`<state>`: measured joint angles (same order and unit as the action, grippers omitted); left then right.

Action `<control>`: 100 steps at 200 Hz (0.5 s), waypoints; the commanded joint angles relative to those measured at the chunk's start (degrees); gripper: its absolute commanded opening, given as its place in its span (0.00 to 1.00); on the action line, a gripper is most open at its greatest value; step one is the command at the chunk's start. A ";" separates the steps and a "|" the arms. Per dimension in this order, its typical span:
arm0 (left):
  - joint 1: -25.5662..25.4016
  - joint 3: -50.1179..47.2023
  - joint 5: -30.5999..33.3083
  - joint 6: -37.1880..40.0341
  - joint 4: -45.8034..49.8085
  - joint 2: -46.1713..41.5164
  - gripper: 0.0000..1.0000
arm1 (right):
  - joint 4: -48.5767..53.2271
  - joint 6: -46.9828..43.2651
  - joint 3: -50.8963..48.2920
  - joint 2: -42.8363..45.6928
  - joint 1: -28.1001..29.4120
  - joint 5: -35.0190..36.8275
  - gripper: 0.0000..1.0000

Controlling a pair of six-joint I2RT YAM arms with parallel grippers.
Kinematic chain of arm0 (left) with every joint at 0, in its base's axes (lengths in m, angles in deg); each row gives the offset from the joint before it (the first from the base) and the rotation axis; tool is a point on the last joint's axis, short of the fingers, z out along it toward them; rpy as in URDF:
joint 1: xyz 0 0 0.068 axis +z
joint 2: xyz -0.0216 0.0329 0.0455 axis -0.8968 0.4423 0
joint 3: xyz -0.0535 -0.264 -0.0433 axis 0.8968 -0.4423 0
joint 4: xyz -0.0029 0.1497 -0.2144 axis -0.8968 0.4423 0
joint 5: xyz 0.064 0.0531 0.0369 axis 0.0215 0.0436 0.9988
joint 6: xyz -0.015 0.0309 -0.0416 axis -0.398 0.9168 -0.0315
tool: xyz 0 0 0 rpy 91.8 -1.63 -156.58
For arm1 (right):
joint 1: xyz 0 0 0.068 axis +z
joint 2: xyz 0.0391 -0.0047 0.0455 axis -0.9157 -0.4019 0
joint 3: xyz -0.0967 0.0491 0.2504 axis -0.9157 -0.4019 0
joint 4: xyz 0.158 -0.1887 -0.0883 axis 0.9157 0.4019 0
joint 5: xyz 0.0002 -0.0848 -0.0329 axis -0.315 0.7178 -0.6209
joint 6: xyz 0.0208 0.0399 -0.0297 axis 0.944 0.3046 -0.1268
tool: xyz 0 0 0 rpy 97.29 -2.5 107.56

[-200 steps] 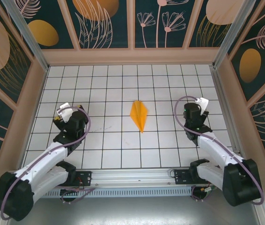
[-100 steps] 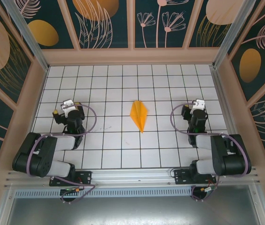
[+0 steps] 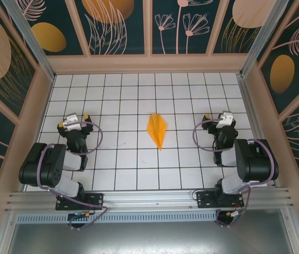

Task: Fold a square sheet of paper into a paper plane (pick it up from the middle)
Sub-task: Reset both arms

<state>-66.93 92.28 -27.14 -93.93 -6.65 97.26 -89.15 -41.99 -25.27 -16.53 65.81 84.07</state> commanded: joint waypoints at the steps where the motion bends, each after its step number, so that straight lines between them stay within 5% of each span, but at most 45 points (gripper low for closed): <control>1: 1.18 1.19 -3.26 -2.37 -0.82 -0.26 0.99 | -1.02 1.94 0.73 -0.28 -0.49 0.20 0.99; 100: 1.17 0.96 -3.47 -2.25 -0.57 -0.64 0.99 | -1.25 2.23 0.52 -0.25 0.01 2.18 0.99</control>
<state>-66.03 92.82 -29.81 -95.35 -6.65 97.20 -89.15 -40.87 -25.03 -16.53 65.66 85.66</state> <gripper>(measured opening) 0.988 0.990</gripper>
